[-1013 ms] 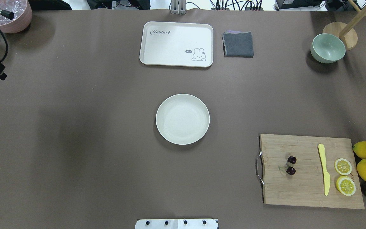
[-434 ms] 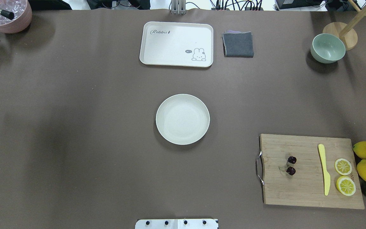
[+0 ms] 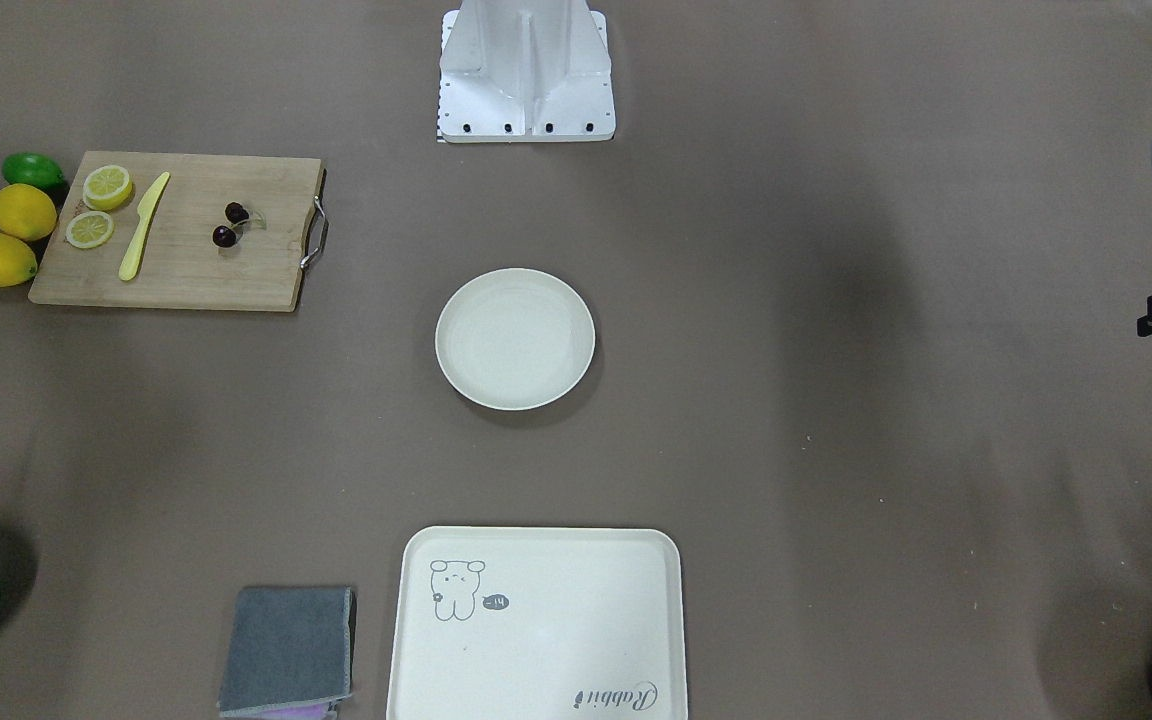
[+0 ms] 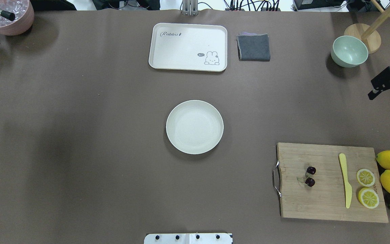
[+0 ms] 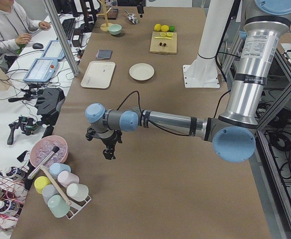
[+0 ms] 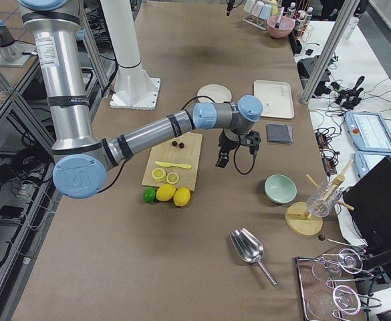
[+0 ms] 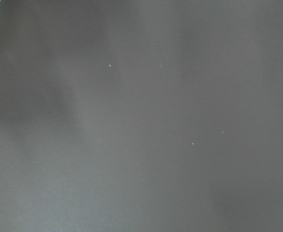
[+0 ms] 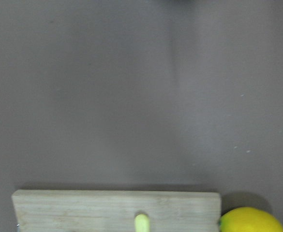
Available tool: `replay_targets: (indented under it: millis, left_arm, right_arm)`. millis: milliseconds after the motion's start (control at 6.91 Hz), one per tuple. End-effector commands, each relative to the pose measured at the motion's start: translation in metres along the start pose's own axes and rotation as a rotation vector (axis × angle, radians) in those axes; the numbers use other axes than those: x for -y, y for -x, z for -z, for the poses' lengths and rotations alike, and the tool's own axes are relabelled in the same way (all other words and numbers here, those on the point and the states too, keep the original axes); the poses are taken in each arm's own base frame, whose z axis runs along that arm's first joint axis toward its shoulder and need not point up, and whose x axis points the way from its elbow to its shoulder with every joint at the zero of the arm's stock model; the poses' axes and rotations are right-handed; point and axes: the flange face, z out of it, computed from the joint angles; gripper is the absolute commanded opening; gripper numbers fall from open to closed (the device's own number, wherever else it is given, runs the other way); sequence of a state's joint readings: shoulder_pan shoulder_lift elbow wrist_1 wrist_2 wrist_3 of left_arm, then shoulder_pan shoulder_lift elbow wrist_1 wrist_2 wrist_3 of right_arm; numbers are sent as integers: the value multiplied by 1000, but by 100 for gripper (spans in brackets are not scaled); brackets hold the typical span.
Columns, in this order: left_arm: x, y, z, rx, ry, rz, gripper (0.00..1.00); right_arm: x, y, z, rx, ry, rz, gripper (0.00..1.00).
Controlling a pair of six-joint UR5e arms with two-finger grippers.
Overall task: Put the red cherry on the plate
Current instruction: 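Move the right gripper over the cherries on the wooden board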
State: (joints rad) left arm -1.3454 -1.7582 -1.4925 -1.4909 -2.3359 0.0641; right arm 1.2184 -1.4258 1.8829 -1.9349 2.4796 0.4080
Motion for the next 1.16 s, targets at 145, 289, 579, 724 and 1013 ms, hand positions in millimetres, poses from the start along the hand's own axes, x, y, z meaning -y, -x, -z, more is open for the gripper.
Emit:
replay_targets:
  millis: [145,289,579,724,1013]
  left_arm:
    - [3,-11,7,-5,-14,36,98]
    - [4,-14,8,-6,-17,54,98]
    - [7,-38,11,-7,-27,64,98]
    - [8,-44,12,-8,-28,59,98]
    - [6,-45,8,-8,-21,59,98]
  right_arm:
    - [-57,91,-40,-17,70,-36,99]
    - [-70,112,-69,-91,71,-43,99]
    - [-92,115,-107,-79,51,-62,99]
    - [-103,113,-134,-64,29,-74,99]
    - [-108,109,-165,-72,13,-55,99]
